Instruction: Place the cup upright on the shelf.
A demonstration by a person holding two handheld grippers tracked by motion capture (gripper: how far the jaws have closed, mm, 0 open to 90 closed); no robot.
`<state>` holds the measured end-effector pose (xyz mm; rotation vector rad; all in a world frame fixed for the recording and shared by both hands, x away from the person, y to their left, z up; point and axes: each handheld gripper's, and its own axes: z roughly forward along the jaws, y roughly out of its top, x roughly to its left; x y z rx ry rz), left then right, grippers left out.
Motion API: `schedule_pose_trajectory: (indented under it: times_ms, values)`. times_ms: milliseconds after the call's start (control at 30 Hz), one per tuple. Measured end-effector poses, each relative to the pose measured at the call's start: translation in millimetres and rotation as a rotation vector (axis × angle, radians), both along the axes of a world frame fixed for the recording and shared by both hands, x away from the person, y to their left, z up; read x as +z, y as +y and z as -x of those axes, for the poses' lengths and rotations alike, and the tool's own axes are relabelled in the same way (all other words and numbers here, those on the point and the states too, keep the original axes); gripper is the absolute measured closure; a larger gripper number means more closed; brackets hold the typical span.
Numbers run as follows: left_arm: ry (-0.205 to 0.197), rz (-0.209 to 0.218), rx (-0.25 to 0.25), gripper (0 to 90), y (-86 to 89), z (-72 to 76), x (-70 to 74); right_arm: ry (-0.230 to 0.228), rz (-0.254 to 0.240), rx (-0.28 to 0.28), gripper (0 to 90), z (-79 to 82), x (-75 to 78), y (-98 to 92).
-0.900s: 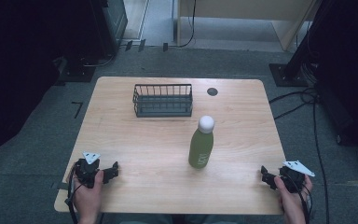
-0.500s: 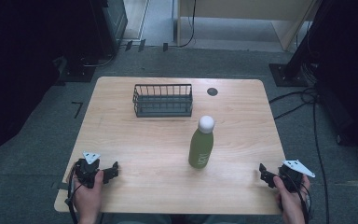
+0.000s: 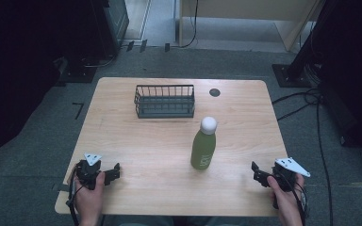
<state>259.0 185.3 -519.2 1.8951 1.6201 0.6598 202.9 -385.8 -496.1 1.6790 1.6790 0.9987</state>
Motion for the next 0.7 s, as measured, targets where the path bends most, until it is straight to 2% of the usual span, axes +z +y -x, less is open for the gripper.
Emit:
schedule_pose_trajectory:
  times_ms: [67,200,700]
  values:
    - [0.0,0.0,0.0,0.0,-0.1,0.0,0.0,-0.002,0.001,0.006,7.7,-0.4,1.1,2.5]
    - [0.0,0.001,0.0,0.0,0.0,0.0,0.0,-0.008,0.001,0.052,7.7,-2.3,5.9,16.1]
    - [0.0,0.0,0.001,0.0,-0.1,0.0,0.0,-0.018,0.0,0.13,7.7,-5.0,16.6,41.0]
